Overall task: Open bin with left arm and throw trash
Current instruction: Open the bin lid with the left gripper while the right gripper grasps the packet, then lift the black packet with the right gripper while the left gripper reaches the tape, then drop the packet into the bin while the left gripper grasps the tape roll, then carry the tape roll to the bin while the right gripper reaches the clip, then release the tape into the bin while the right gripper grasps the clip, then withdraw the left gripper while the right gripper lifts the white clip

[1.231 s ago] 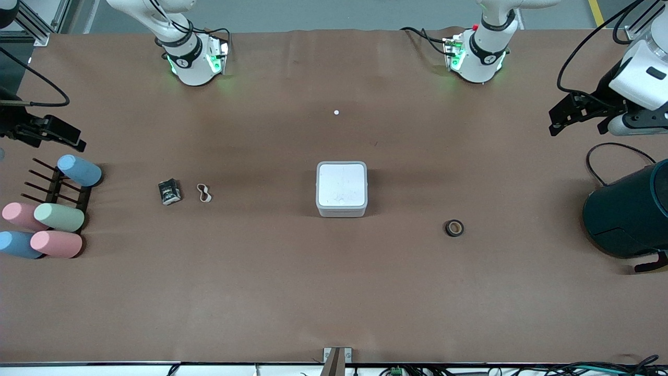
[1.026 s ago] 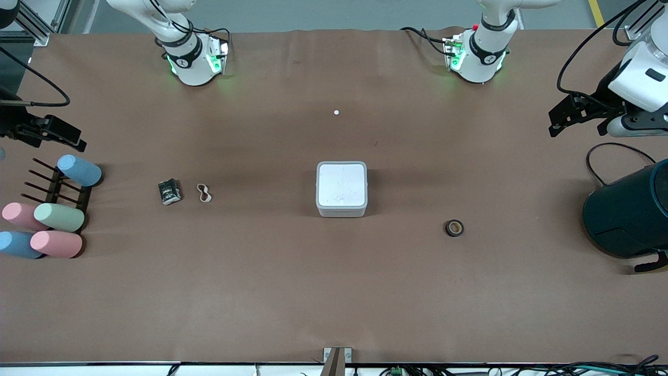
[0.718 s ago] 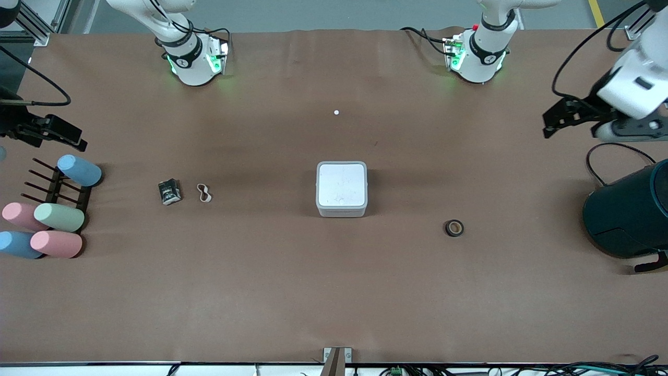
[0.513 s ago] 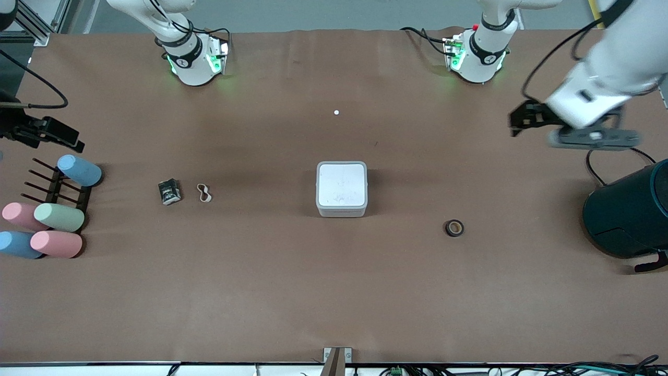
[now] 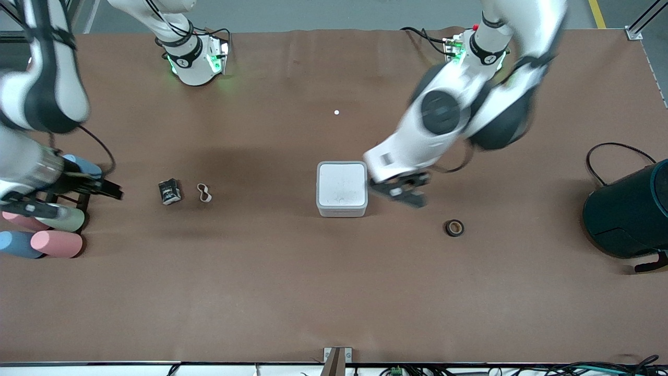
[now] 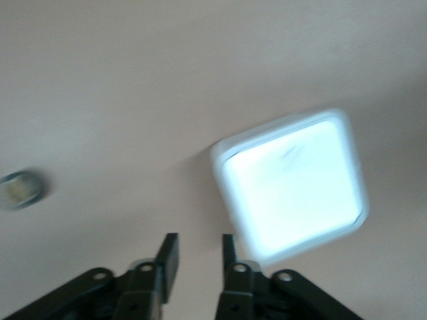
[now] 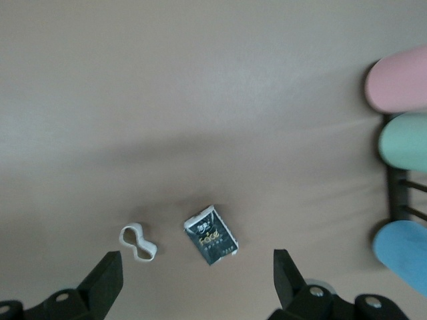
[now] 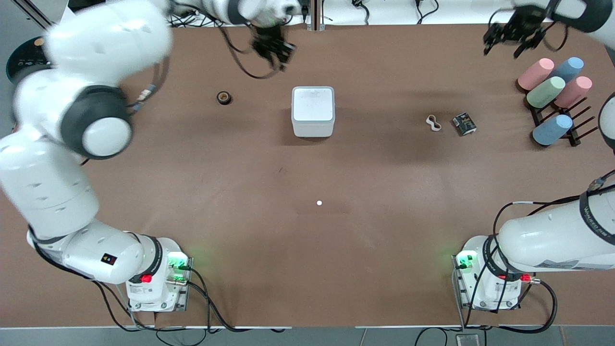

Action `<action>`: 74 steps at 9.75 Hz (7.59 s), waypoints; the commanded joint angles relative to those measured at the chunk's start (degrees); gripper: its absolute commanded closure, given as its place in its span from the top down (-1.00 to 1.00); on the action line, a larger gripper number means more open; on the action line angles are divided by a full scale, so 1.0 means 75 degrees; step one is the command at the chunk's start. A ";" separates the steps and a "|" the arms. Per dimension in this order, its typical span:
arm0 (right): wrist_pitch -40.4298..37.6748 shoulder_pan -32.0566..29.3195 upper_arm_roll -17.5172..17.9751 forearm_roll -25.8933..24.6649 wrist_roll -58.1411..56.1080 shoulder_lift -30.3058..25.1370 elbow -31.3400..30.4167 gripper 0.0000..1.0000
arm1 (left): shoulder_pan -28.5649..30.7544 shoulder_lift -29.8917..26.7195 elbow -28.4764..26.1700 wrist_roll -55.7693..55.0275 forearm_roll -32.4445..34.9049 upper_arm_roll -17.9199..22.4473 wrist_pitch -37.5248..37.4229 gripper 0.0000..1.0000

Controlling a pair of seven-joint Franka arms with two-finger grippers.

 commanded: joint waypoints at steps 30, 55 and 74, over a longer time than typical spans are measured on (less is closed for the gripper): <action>-0.0183 0.4218 0.0560 0.1483 0.7842 0.1897 0.2642 -0.84 | 0.3368 0.0606 -0.3120 0.4013 0.1563 -0.0014 0.3325 1.00; -0.1215 0.2092 0.0454 0.0957 0.4346 0.1622 0.1258 0.83 | 0.0358 0.0923 -0.0249 -0.2184 0.1047 -0.0998 0.0817 -0.89; -0.0982 0.1945 0.0724 0.1538 0.3870 0.0507 0.0599 -0.99 | 0.2883 -0.1535 -0.0297 -0.1474 0.1165 -0.1068 -0.1382 1.00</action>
